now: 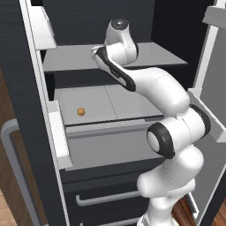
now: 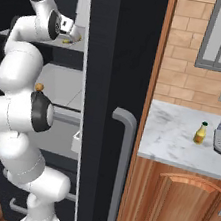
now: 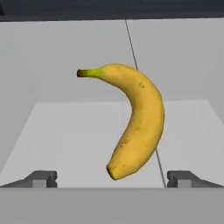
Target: Place the mustard and mustard from the counter to the top shelf of the fridge. If the existing items in the fridge are on the top shelf, move them to other shelves.
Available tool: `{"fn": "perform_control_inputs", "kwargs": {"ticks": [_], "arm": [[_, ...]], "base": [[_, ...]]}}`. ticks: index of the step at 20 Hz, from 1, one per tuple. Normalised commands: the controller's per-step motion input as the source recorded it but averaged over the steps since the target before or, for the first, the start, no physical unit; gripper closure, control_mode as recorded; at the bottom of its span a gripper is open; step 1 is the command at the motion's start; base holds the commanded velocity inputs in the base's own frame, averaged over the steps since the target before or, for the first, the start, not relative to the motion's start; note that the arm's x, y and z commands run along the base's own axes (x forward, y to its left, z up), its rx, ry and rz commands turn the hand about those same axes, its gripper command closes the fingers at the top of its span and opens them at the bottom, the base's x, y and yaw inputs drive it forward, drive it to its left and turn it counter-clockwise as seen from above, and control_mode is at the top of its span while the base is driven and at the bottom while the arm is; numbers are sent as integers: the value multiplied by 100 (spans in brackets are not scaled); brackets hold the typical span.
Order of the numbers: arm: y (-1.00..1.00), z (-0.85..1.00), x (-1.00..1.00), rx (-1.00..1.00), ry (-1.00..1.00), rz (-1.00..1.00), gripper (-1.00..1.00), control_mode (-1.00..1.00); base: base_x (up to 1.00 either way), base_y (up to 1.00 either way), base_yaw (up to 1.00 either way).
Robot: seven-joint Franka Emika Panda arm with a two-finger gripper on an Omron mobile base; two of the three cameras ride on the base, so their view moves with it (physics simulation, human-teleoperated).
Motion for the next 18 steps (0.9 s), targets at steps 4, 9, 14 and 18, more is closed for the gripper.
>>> {"fn": "perform_control_inputs", "kwargs": {"ticks": [4, 9, 14, 18], "arm": [[17, -24, 79, 0, 0, -5, -100, -100], [1, -13, 74, 0, 0, -4, -100, -100], [-7, -21, 26, 0, 0, 0, 100, -100], [-18, -32, 0, 0, 0, 0, 100, -100]], "base": [[0, 0, 0], [0, 0, 0], [0, 0, 0], [0, 0, 0]]}}
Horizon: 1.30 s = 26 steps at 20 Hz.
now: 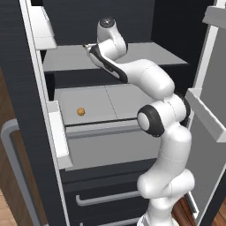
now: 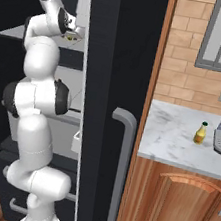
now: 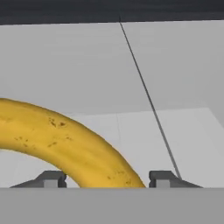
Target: Place the mustard and mustard from the counter to the top shelf of the fridge. If the existing items in the fridge are on the top shelf, move them to other shelves.
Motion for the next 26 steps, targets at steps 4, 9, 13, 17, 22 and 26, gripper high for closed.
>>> {"fn": "perform_control_inputs", "kwargs": {"ticks": [4, 9, 13, 17, 22, 26], "arm": [[-3, -8, 3, 0, -1, 0, 100, -100], [-3, -2, -1, 0, -5, 0, 100, -100], [-17, 0, -30, 2, -17, 0, 100, -100], [-7, 1, -54, 11, -32, 0, 100, -100], [-5, 19, -98, 14, -47, 0, 100, -100], [-23, 47, -100, 13, -36, 0, 100, -100]], "base": [[0, 0, 0], [0, 0, 0], [0, 0, 0], [0, 0, 0], [0, 0, 0], [0, 0, 0]]}}
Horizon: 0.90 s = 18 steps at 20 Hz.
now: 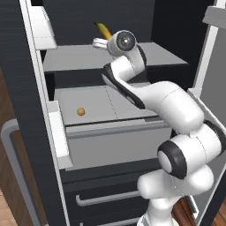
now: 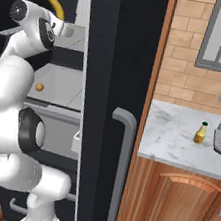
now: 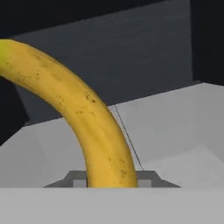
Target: Place the mustard and mustard from the counter to the top shelf of the fridge. If the existing items in the fridge are on the top shelf, move them to other shelves.
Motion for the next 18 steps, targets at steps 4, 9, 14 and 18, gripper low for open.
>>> {"fn": "perform_control_inputs", "kwargs": {"ticks": [4, 9, 14, 18], "arm": [[-31, 61, -100, 11, -21, 0, 100, -100], [-32, 54, -100, 2, -3, 0, 100, -100], [-37, 20, -100, 0, 17, 0, 100, -100], [-27, -6, -100, -9, 38, 2, 100, -100]], "base": [[0, 0, 0], [0, 0, 0], [0, 0, 0], [0, 0, 0]]}}
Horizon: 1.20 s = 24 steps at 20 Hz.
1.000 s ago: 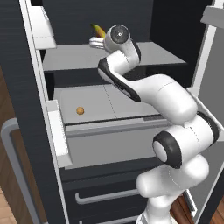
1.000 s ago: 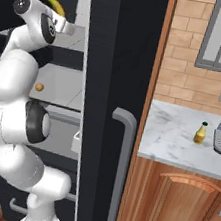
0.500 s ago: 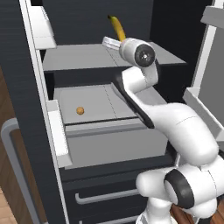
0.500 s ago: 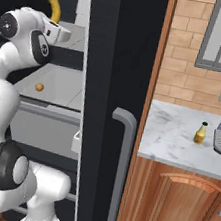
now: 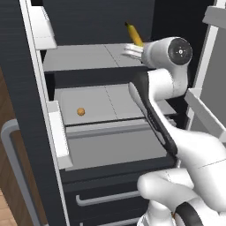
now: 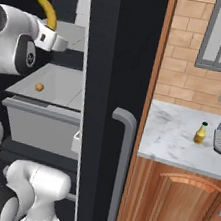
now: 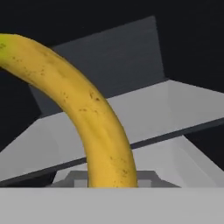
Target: Place the mustard and mustard from the counter to the top shelf of the fridge. If the existing items in the fridge are on the top shelf, move them to other shelves.
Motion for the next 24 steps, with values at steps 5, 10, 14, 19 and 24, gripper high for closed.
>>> {"fn": "perform_control_inputs", "kwargs": {"ticks": [5, 10, 14, 19, 24], "arm": [[-6, -79, -100, -26, 57, 5, 100, -100], [4, -100, -90, -28, 61, 7, 100, -100], [0, -73, 8, 0, -5, 2, 100, -100], [0, -68, 39, -1, -22, 1, 100, -100], [4, -45, 32, -1, -17, 1, 100, -100]], "base": [[0, 0, 0], [0, 0, 0], [0, 0, 0], [0, 0, 0], [0, 0, 0]]}}
